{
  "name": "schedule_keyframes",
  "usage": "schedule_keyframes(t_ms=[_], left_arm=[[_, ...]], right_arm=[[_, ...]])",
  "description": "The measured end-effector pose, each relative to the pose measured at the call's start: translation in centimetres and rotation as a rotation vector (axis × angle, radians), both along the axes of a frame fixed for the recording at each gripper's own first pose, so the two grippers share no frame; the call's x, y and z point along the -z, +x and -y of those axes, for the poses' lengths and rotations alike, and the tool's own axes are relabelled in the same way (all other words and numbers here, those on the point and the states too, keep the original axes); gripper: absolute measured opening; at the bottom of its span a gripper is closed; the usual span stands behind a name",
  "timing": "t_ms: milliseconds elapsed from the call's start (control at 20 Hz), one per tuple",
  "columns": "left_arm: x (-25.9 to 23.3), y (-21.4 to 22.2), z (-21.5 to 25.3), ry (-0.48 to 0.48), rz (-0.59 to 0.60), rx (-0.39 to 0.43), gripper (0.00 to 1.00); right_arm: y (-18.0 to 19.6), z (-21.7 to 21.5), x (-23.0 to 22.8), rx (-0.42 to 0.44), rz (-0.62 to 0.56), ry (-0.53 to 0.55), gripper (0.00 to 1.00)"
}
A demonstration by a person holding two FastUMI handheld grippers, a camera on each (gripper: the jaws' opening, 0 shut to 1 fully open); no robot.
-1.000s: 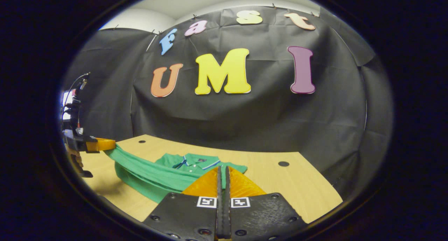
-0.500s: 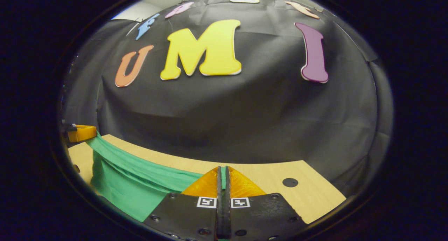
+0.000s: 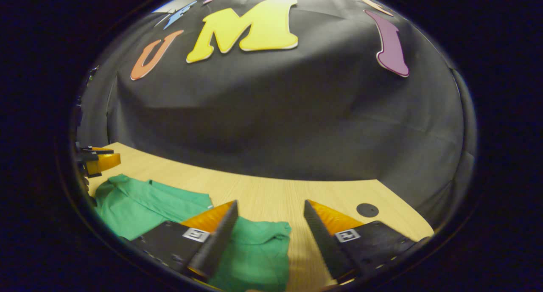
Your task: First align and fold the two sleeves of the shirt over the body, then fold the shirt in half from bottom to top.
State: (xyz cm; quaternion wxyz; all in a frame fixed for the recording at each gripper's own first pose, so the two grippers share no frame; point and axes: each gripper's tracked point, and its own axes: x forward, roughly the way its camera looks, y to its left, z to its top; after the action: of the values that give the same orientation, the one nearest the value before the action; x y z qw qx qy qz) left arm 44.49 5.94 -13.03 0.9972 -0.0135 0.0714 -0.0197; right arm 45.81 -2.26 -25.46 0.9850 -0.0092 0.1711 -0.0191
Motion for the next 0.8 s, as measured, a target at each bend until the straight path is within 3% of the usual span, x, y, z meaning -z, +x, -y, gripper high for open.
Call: schedule_keyframes(t_ms=[50, 100, 150, 400, 600, 800], left_arm=[[-0.1, 0.0, 0.5, -0.051, 0.003, 0.021, 0.83], [0.5, -0.1, 0.7, -0.076, -0.011, 0.039, 0.97], [0.3, -0.3, 0.7, -0.077, -0.014, 0.037, 1.0], [-1.2, -2.7, -1.1, -0.05, -0.001, -0.065, 1.0], [-3.5, -6.8, 1.1, -0.073, 0.012, -0.05, 1.0], [-6.9, -14.0, 2.8, -0.109, 0.042, -0.054, 1.0]], right_arm=[[0.1, -0.1, -0.2, -0.001, 0.009, -0.005, 0.95], [0.1, -0.6, 0.1, -0.011, 0.003, -0.006, 0.95], [-0.1, -0.8, 0.6, -0.01, -0.018, -0.01, 0.95], [-2.5, -0.8, -2.5, -0.016, -0.02, 0.008, 0.95], [-6.9, 0.1, -8.2, -0.02, 0.03, -0.015, 0.96], [-13.3, 1.4, -14.2, -0.048, 0.108, -0.061, 0.95]])
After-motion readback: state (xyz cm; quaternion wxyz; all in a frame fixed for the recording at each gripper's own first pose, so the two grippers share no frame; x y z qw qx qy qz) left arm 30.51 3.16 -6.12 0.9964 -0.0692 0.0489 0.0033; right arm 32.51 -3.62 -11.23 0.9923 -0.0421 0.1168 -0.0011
